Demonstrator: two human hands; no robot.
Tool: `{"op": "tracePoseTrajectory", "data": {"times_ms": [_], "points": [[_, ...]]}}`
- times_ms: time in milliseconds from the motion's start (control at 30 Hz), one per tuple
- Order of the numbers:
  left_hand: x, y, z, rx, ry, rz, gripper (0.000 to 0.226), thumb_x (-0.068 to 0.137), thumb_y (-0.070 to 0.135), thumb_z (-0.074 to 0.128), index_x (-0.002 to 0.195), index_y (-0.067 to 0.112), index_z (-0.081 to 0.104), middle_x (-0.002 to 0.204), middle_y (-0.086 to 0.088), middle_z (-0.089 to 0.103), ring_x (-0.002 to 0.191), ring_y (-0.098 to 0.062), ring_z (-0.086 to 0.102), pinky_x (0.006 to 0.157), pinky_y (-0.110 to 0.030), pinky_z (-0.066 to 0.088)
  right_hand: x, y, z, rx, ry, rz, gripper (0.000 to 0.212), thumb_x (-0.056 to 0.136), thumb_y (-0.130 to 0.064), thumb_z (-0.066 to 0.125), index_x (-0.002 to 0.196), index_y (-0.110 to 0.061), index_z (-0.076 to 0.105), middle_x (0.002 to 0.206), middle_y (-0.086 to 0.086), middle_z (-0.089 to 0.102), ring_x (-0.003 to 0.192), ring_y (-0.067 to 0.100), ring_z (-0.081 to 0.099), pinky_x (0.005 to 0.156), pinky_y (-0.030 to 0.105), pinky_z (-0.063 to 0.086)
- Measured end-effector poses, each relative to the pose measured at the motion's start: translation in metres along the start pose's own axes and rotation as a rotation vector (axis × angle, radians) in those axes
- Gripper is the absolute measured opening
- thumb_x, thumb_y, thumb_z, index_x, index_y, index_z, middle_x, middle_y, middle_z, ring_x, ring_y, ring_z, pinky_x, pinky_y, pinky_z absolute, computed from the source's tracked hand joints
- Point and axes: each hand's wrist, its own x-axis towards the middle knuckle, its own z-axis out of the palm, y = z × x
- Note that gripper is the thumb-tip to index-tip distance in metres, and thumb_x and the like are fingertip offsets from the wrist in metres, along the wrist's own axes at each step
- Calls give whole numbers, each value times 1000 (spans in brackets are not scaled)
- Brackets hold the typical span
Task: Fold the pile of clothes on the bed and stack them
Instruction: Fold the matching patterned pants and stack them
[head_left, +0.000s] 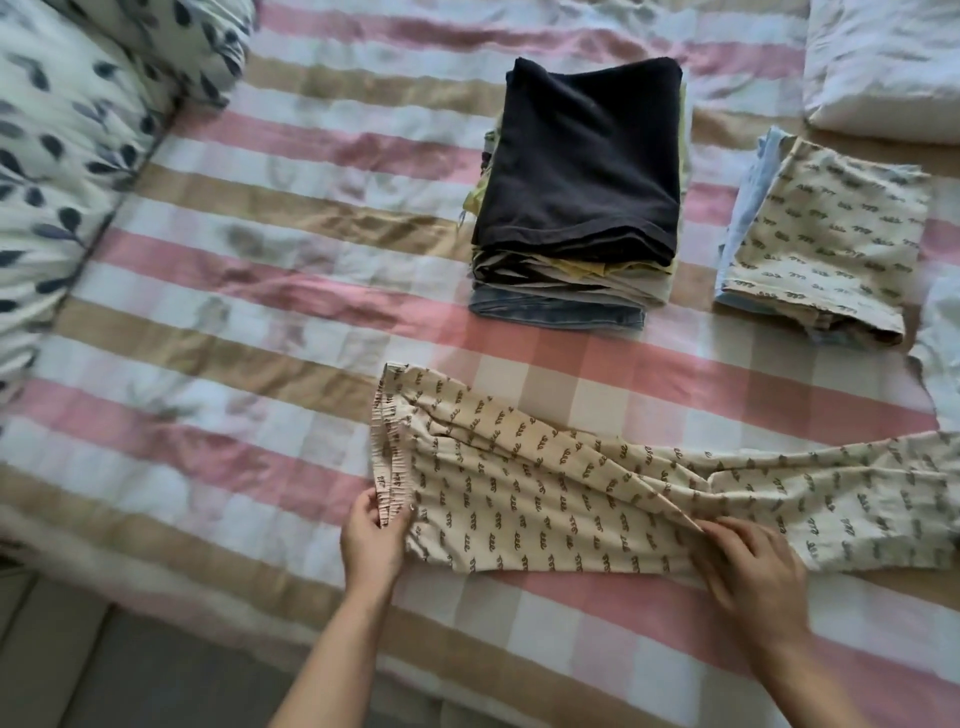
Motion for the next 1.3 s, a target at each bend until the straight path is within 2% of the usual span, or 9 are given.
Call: {"op": "tracePoseTrajectory", "data": {"times_ms": [267,400,567,633,733,900,1133,1200,1300], "points": [[22,-6,-35,28,6,31,29,75,-1,72,102,-4,61,98,-15,67,91,-25,63,78,-33,48,8,-10,-1,-10,-4,-40,37,74,-38,50,74,-10,74,73,9,70,69,35,64,68,47,46],[24,-15,-40,76,3,17,32,76,2,72,106,-1,60,103,-18,67,97,-32,63,85,-39,48,2,-37,8,29,19,-22,12,69,-14,76,78,-7,73,74,10,69,70,36,63,69,49,46],[-3,-5,-23,337,165,315,55,70,8,78,119,2,53,121,-20,50,113,-34,42,93,-36,35,-4,-55,18,74,-56,172,29,66,-1,79,94,-2,71,90,18,66,89,41,58,80,53,41],[-18,8,-5,377,101,518,49,73,9,76,116,1,56,117,-18,53,110,-32,46,92,-31,35,-5,-55,17,87,-56,191,31,65,0,80,95,-3,71,92,18,66,90,42,57,80,54,42],[-40,32,33,403,-110,829,32,73,6,75,103,-1,64,103,-14,63,99,-29,57,89,-40,48,-2,-52,12,101,-54,161,31,64,-2,81,93,-6,72,91,15,66,88,40,58,78,52,43],[-69,69,101,496,-387,1129,21,71,4,75,91,6,69,92,-9,69,88,-29,64,73,-40,55,3,-38,7,106,-94,100,31,63,-9,83,92,-11,72,90,9,66,88,35,59,79,48,43],[-92,76,164,696,-491,1326,11,69,26,75,74,20,68,80,5,67,79,-19,64,73,-29,51,3,-6,-1,78,-61,64,33,51,-8,87,80,-15,72,84,6,67,80,33,64,75,48,48],[-97,76,175,794,-485,1338,18,62,31,80,72,23,67,76,9,66,76,-15,64,71,-25,48,0,9,-3,88,-56,43,29,57,-18,84,82,-16,72,87,6,66,85,32,63,79,48,47],[-106,79,185,860,-489,1333,22,59,33,81,71,24,65,75,9,65,73,-14,63,68,-26,42,-5,31,-6,113,38,116,36,75,-44,59,92,-16,72,99,7,65,98,25,53,88,41,39]]}}
